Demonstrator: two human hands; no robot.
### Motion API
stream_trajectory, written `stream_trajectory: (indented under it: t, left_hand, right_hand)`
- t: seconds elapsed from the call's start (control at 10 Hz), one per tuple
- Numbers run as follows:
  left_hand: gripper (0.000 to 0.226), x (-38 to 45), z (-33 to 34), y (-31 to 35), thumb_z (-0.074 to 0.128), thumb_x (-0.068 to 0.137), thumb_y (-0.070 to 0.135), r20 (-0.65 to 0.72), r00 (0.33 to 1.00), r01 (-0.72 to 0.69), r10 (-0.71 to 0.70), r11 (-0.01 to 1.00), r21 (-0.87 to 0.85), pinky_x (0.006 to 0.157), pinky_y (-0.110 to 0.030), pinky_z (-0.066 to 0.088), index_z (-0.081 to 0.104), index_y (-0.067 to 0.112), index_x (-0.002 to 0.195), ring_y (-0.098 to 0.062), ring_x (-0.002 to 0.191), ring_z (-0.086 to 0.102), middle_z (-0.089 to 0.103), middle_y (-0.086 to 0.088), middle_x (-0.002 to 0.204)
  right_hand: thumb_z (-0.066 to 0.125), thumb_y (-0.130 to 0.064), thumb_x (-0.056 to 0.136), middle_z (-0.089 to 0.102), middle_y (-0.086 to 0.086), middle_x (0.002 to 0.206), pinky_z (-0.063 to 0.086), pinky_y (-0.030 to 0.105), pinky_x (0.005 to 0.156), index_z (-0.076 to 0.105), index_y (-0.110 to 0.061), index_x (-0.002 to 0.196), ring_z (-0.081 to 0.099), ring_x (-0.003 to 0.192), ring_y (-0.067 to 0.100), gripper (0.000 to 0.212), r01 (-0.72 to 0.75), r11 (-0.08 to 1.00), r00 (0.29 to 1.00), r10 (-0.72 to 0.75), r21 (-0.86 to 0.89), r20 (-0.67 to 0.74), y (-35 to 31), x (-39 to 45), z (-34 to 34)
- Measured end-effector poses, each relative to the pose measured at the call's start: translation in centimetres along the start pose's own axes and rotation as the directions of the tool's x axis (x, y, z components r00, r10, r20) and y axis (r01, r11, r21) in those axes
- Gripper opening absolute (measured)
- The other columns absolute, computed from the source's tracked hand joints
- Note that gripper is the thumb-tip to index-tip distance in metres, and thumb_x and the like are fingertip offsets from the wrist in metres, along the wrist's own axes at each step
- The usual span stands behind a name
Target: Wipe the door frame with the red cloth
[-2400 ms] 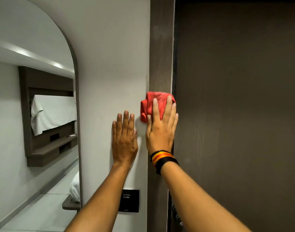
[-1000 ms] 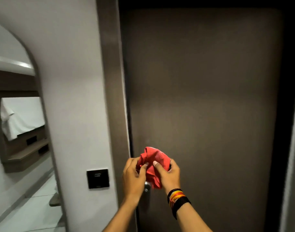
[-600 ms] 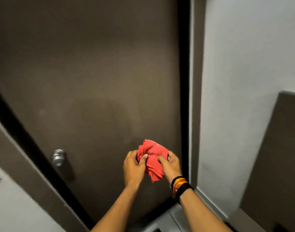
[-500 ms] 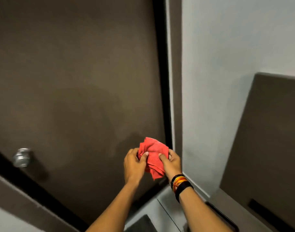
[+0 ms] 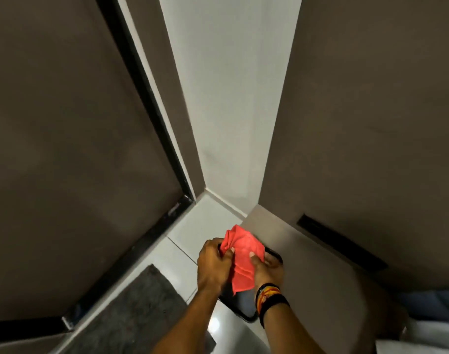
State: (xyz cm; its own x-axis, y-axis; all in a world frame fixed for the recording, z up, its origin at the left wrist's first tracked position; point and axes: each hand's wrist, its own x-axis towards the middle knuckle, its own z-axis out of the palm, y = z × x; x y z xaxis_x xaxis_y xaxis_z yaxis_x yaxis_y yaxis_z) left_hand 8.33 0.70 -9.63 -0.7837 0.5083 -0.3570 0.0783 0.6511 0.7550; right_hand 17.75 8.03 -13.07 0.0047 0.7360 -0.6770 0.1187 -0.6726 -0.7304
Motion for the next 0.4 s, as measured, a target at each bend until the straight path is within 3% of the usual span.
stream_trajectory:
  t: [0.1,0.2,0.3,0.4]
  left_hand:
    - [0.028,1.0,3.3,-3.7,0.066,0.096,0.017,0.073,0.996,0.055,-0.054,0.998,-0.005,0.1,-0.043,0.056,0.07,0.018,0.123,-0.025,0.11,0.067,0.069,-0.003,0.12]
    - [0.04,1.8,5.0,-7.0,0.056,0.1,0.007,0.164,0.982,0.107,-0.095,0.992,-0.065,0.105,-0.045,0.056,0.061,0.02,0.138,-0.026,0.12,0.065,0.066,-0.006,0.133]
    - [0.049,2.2,5.4,-8.7,0.046,0.105,0.008,0.233,0.966,0.119,-0.11,0.993,-0.024,0.112,-0.045,0.051,0.051,0.028,0.15,-0.025,0.131,0.06,0.063,-0.003,0.143]
    - [0.049,2.1,5.2,-9.9,0.037,0.112,0.029,0.199,0.978,-0.085,0.056,0.986,0.142,0.126,-0.042,0.035,0.036,0.028,0.16,-0.022,0.154,0.038,0.041,0.001,0.166]
  right_hand:
    - [0.073,0.011,0.081,0.064,0.018,0.094,0.05,0.008,0.062,0.064,0.021,0.103,0.06,0.09,0.032,0.026,-0.058,0.998,0.997,0.057,-0.012,-0.043,3.8,3.3,-0.2]
    - [0.066,0.006,0.089,0.069,0.03,0.114,0.056,0.044,0.096,0.063,0.014,0.115,0.066,0.104,0.041,0.027,-0.128,0.992,0.991,0.127,-0.016,-0.028,7.2,5.0,0.5]
    - [0.058,0.002,0.096,0.062,0.031,0.13,0.048,0.05,0.107,0.054,0.007,0.133,0.063,0.114,0.042,0.038,-0.224,0.973,0.974,0.226,-0.056,0.026,8.5,5.5,1.1]
    - [0.051,-0.01,0.101,0.049,0.024,0.15,0.042,0.038,0.112,0.038,-0.001,0.151,0.052,0.133,0.036,0.052,-0.16,0.981,0.987,0.16,-0.105,-0.01,8.8,4.5,1.7]
